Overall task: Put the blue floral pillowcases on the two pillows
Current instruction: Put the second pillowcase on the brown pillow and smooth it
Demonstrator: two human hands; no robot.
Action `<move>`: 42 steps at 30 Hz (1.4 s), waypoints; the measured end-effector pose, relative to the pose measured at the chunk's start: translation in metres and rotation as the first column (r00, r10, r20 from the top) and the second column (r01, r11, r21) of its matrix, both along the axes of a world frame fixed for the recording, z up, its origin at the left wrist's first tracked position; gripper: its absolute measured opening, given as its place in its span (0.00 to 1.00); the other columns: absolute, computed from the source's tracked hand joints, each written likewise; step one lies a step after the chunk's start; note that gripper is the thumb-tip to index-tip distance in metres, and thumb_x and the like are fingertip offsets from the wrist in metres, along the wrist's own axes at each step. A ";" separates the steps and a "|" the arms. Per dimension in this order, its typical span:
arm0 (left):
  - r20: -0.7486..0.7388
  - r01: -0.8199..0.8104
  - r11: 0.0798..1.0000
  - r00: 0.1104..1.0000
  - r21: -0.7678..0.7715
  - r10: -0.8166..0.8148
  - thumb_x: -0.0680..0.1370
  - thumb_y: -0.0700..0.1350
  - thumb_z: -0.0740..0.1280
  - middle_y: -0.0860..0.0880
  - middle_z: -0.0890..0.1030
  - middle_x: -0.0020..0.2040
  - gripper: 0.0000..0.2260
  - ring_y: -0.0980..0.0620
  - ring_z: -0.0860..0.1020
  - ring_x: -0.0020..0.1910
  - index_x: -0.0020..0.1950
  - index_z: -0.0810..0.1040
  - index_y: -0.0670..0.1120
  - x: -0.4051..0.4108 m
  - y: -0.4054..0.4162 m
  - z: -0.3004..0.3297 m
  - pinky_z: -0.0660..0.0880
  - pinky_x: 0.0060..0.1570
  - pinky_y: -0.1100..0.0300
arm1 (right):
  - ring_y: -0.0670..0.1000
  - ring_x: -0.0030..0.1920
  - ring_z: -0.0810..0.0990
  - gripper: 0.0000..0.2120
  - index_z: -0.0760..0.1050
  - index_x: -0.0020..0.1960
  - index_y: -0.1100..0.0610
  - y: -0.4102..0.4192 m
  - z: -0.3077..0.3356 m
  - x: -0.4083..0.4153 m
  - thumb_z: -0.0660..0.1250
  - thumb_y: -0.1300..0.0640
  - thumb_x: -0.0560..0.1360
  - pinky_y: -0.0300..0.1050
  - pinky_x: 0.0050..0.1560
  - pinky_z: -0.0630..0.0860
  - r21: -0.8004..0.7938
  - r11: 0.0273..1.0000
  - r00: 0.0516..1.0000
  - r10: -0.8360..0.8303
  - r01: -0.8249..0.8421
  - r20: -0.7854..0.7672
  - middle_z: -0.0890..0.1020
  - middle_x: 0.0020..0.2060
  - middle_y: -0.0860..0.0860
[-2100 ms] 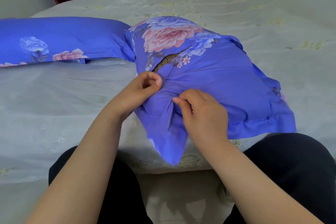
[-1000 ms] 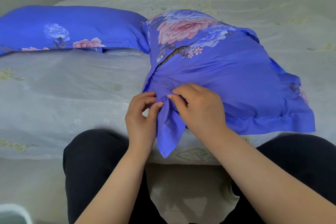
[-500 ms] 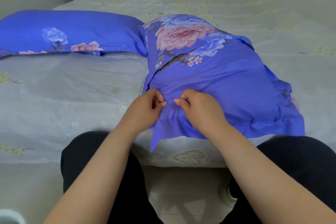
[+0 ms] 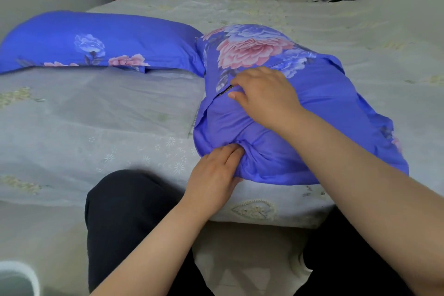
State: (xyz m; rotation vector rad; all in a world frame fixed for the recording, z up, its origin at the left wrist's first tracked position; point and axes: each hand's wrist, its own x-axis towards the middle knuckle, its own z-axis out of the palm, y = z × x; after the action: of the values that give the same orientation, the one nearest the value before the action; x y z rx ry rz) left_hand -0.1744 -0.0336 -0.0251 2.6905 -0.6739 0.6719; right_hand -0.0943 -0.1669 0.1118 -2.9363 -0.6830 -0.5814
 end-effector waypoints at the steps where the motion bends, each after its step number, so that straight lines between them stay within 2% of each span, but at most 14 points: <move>1: 0.028 -0.014 0.999 1.000 0.034 0.013 0.70 0.46 0.70 0.47 0.78 0.58 0.21 0.47 0.78 0.53 0.62 0.75 0.44 0.001 -0.001 0.000 0.74 0.47 0.57 | 0.55 0.65 0.68 0.24 0.70 0.67 0.54 0.002 0.003 0.012 0.57 0.41 0.78 0.50 0.65 0.61 -0.140 0.990 0.997 -0.035 0.026 -0.064 0.73 0.64 0.53; 4: 0.112 -0.052 0.997 0.993 0.057 0.045 0.70 0.43 0.62 0.49 0.80 0.51 0.15 0.47 0.77 0.48 0.56 0.78 0.46 0.003 0.000 0.003 0.68 0.42 0.59 | 0.57 0.64 0.70 0.33 0.65 0.70 0.58 0.016 0.010 0.025 0.58 0.35 0.75 0.52 0.62 0.64 -0.429 0.903 0.985 -0.070 -0.005 -0.158 0.71 0.66 0.56; 6: 0.142 -0.068 0.997 0.988 0.018 0.065 0.68 0.40 0.63 0.49 0.80 0.46 0.14 0.47 0.75 0.44 0.52 0.79 0.46 0.006 0.006 0.008 0.65 0.41 0.59 | 0.58 0.60 0.74 0.34 0.67 0.67 0.60 0.031 0.011 0.027 0.60 0.35 0.74 0.49 0.52 0.68 -0.484 0.871 0.972 -0.036 -0.084 -0.233 0.73 0.64 0.56; 8: 0.163 -0.082 0.996 0.983 -0.016 0.084 0.67 0.38 0.64 0.48 0.79 0.43 0.13 0.46 0.74 0.42 0.49 0.79 0.45 0.009 0.017 0.014 0.66 0.42 0.58 | 0.58 0.58 0.75 0.27 0.71 0.61 0.60 0.042 0.015 0.035 0.64 0.39 0.74 0.48 0.45 0.68 -0.453 0.883 0.965 0.001 -0.125 -0.264 0.75 0.60 0.56; 11: 0.155 -0.095 0.994 0.983 -0.052 0.102 0.65 0.36 0.65 0.48 0.78 0.40 0.11 0.45 0.73 0.41 0.46 0.78 0.44 0.005 0.039 0.020 0.67 0.41 0.57 | 0.58 0.60 0.76 0.21 0.74 0.63 0.55 0.029 0.040 0.068 0.65 0.45 0.75 0.47 0.48 0.70 -0.280 0.960 0.995 -0.036 0.008 -0.096 0.77 0.60 0.55; 14: 0.105 -0.125 0.989 0.986 -0.077 0.133 0.65 0.36 0.67 0.47 0.77 0.39 0.10 0.44 0.74 0.40 0.45 0.78 0.44 0.007 0.060 0.035 0.69 0.40 0.54 | 0.54 0.66 0.72 0.24 0.71 0.67 0.47 -0.003 0.059 0.092 0.65 0.41 0.74 0.47 0.59 0.69 -0.077 0.988 0.989 -0.138 0.134 -0.051 0.73 0.67 0.50; 18: 0.013 -0.119 0.992 0.993 0.049 0.118 0.65 0.41 0.70 0.50 0.76 0.40 0.11 0.45 0.74 0.41 0.46 0.76 0.48 0.018 0.071 0.042 0.67 0.41 0.55 | 0.57 0.63 0.74 0.26 0.72 0.65 0.53 -0.002 0.041 0.106 0.63 0.39 0.74 0.49 0.57 0.71 -0.052 0.973 0.972 -0.227 0.224 -0.058 0.76 0.64 0.54; 23: -0.073 -0.158 0.982 0.984 0.099 0.165 0.65 0.49 0.66 0.53 0.74 0.37 0.11 0.47 0.73 0.39 0.46 0.73 0.51 0.011 0.083 0.017 0.67 0.39 0.57 | 0.55 0.48 0.73 0.25 0.73 0.46 0.54 0.018 0.049 0.093 0.60 0.31 0.72 0.45 0.48 0.66 -0.113 0.991 0.962 -0.101 0.074 -0.254 0.78 0.52 0.54; 27: -0.355 -0.134 0.974 0.933 -0.183 0.062 0.60 0.46 0.67 0.54 0.72 0.32 0.09 0.48 0.73 0.37 0.35 0.68 0.52 0.011 0.087 0.027 0.72 0.37 0.56 | 0.56 0.53 0.75 0.33 0.75 0.58 0.59 0.015 0.080 0.078 0.66 0.32 0.67 0.46 0.55 0.71 -0.387 0.922 0.816 -0.217 -0.008 -0.535 0.77 0.56 0.55; 30: -0.516 -0.197 0.946 0.855 -0.258 0.037 0.61 0.45 0.65 0.52 0.76 0.32 0.05 0.49 0.78 0.38 0.34 0.70 0.50 0.014 0.097 0.030 0.78 0.41 0.53 | 0.56 0.47 0.78 0.17 0.78 0.49 0.55 -0.001 0.091 0.074 0.72 0.43 0.68 0.48 0.52 0.75 -0.419 0.904 0.684 -0.255 -0.081 -0.683 0.80 0.48 0.53; 33: -0.597 -0.305 0.905 0.799 -0.298 0.072 0.65 0.44 0.65 0.55 0.79 0.32 0.04 0.50 0.79 0.38 0.37 0.73 0.52 0.018 0.102 0.040 0.78 0.43 0.54 | 0.58 0.47 0.76 0.16 0.75 0.49 0.57 -0.015 0.079 0.080 0.66 0.44 0.75 0.46 0.43 0.69 -0.320 0.944 0.921 -0.194 0.082 -0.338 0.79 0.50 0.58; 35: -0.551 -0.324 0.938 0.809 -0.126 0.205 0.68 0.49 0.69 0.55 0.78 0.39 0.06 0.48 0.78 0.44 0.40 0.73 0.56 0.019 0.098 0.054 0.76 0.45 0.54 | 0.59 0.56 0.76 0.18 0.75 0.57 0.56 -0.022 0.058 0.080 0.59 0.42 0.78 0.47 0.47 0.68 -0.186 0.963 0.976 -0.210 0.195 -0.063 0.78 0.57 0.58; 38: -0.335 -0.334 0.888 0.837 0.316 0.433 0.68 0.58 0.71 0.50 0.72 0.57 0.22 0.45 0.71 0.58 0.59 0.71 0.53 0.013 0.073 0.076 0.70 0.54 0.52 | 0.58 0.58 0.75 0.24 0.73 0.58 0.56 -0.026 0.031 0.077 0.54 0.38 0.78 0.47 0.48 0.67 -0.132 0.983 0.979 -0.149 0.131 -0.137 0.77 0.58 0.57; 42: 0.041 -0.039 0.998 0.998 -0.052 0.041 0.67 0.59 0.71 0.49 0.74 0.56 0.24 0.46 0.72 0.54 0.59 0.75 0.49 -0.003 0.011 0.075 0.70 0.50 0.53 | 0.56 0.63 0.72 0.37 0.66 0.68 0.59 -0.032 0.049 0.073 0.64 0.33 0.70 0.45 0.59 0.67 -0.120 0.992 0.890 -0.078 0.026 -0.449 0.73 0.66 0.55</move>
State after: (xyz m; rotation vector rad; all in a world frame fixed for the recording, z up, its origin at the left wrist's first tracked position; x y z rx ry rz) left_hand -0.1777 -0.0225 0.0499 2.6562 -0.6062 0.7478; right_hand -0.0212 -0.1991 0.1606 -3.0234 -0.5938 0.1545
